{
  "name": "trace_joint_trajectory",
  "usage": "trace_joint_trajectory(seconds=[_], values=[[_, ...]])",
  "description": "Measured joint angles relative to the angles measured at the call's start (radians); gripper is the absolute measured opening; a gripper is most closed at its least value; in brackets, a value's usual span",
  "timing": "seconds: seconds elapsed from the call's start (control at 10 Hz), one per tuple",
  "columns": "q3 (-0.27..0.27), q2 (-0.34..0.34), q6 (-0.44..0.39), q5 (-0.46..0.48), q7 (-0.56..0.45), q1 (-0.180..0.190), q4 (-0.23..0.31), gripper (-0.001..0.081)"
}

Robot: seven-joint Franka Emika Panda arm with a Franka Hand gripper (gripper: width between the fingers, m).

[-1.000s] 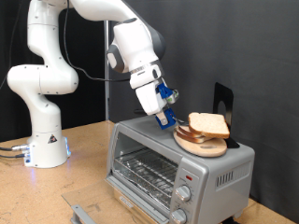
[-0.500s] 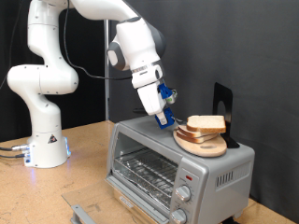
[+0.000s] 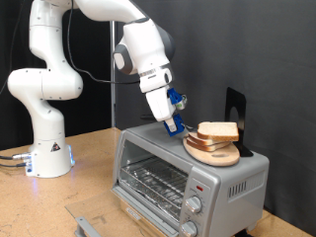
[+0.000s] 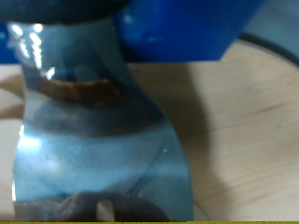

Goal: Make a piece of toast with the oven

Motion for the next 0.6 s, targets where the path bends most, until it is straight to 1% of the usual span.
trace_joint_trajectory(seconds=[0.2, 0.3, 0.4, 0.6], values=[[0.029, 0.008, 0.003, -0.076, 0.075, -0.037, 0.012, 0.0269], [0.039, 0.015, 0.005, -0.098, 0.097, -0.052, 0.018, 0.0269], [0.046, 0.021, 0.007, -0.116, 0.112, -0.064, 0.023, 0.0269], [0.058, 0.038, 0.020, -0.136, 0.134, -0.074, 0.028, 0.0269]])
